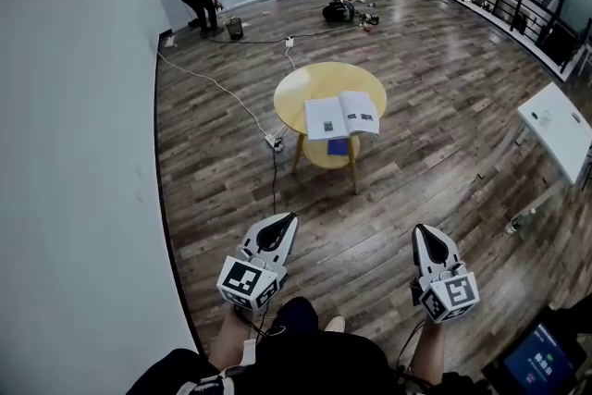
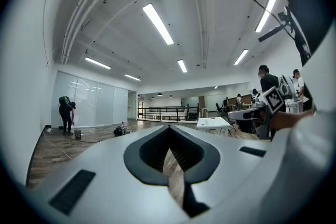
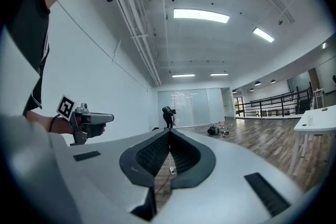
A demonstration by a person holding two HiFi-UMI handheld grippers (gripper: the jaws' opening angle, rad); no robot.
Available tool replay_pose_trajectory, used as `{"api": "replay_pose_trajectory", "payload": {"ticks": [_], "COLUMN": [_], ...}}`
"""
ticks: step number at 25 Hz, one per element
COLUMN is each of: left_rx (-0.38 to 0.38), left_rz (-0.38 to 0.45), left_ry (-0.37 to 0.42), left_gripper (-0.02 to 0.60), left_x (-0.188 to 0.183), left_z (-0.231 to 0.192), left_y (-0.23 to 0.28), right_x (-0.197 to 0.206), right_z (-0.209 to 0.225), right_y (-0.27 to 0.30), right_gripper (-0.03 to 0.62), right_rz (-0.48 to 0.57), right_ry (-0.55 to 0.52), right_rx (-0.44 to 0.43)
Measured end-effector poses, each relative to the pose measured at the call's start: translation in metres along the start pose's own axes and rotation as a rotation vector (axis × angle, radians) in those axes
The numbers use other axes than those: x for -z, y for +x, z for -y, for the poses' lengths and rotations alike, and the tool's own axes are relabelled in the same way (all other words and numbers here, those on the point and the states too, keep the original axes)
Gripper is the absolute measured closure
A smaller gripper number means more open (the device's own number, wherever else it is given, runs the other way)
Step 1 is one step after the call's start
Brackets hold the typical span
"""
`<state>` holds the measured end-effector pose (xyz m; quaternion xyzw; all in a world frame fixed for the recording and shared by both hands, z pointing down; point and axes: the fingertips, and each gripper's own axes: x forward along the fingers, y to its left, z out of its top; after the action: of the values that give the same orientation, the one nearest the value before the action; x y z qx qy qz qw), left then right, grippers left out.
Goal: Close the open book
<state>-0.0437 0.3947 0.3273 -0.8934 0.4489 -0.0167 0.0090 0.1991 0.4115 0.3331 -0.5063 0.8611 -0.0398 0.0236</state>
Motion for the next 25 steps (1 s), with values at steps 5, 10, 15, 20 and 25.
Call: {"api": "replay_pose_trajectory", "payload": {"ticks": [5, 10, 15, 20, 25], "left_rx": [0.011, 0.012, 0.012, 0.030, 0.056], "left_rz": [0.000, -0.004, 0.008, 0.020, 0.019], "left_ry": [0.022, 0.023, 0.021, 0.015, 0.004], "left_gripper": [0.583, 0.583, 0.583, 0.583, 0.583], "left_x": [-0.005, -0.002, 0.002, 0.001, -0.003], "left_z": [0.004, -0.005, -0.031, -0.070, -0.124], "left_y": [0.022, 0.045, 0.075, 0.117, 0.173], "right_x": [-0.005, 0.003, 0.005, 0.000, -0.009], "right_z": [0.017, 0.041, 0.059, 0.075, 0.098], "right_y": [0.006, 0.019, 0.052, 0.103, 0.169], "right_gripper": [0.592, 0.592, 0.592, 0.592, 0.592], "right_rz": [0.016, 0.008, 0.009, 0.009, 0.002], "right_ry": [0.015, -0.007, -0.017, -0.027, -0.022], "right_rx": [-0.004, 0.000, 0.005, 0.016, 0.050]}}
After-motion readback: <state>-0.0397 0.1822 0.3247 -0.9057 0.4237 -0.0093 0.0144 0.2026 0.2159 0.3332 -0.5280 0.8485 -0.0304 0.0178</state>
